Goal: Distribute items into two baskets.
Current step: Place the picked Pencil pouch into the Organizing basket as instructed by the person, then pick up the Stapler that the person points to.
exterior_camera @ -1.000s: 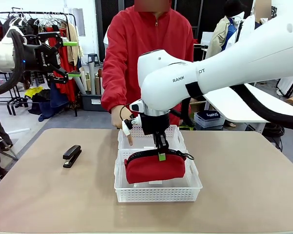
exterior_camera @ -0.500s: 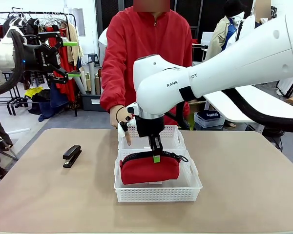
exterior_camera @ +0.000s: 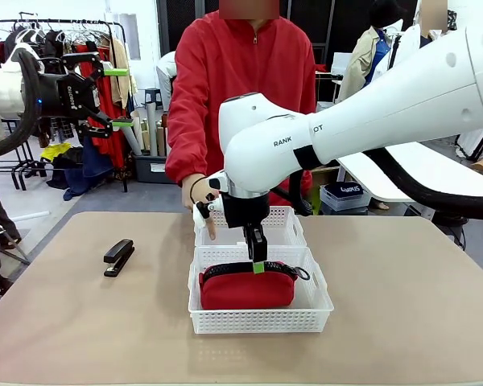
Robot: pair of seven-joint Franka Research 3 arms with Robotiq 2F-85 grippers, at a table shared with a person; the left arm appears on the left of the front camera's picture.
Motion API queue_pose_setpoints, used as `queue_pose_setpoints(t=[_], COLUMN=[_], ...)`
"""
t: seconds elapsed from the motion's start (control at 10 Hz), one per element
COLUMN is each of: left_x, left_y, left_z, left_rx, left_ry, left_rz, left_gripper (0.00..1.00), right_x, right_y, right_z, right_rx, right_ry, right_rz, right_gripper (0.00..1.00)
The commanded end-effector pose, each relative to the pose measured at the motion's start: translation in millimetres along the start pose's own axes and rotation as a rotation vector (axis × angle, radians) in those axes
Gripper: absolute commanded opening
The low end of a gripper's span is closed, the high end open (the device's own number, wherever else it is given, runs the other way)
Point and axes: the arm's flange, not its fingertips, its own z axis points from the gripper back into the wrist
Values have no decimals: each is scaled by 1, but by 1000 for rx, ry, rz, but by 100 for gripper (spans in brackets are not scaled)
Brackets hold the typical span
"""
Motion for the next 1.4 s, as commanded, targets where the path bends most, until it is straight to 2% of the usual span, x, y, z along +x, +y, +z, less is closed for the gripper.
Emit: queue_pose_setpoints(t=[0.0, 0.2, 0.6, 0.7, 0.8, 1.3], left_x=[0, 0, 0, 0, 0, 0], left_y=[-2, -2, -2, -2, -2, -2], left_z=[0, 0, 0, 0, 0, 0], left_rx=[0, 0, 0, 0, 0, 0], left_ry=[0, 0, 0, 0, 0, 0], left_rz=[-3, -3, -3, -3, -3, -3], left_gripper=[100, 100, 100, 100, 100, 100], right_x=[1, -2, -19, -23, -11, -12], right_y=[0, 0, 2, 3, -6, -7], right_z=[3, 7, 17, 19, 15, 13], right_rx=[-40, -44, -10, -3, -11, 1], right_ry=[15, 6, -77, -80, -27, -33], right_rz=[-28, -36, -62, -65, -36, -42], right_gripper=[100, 100, 100, 100, 100, 100])
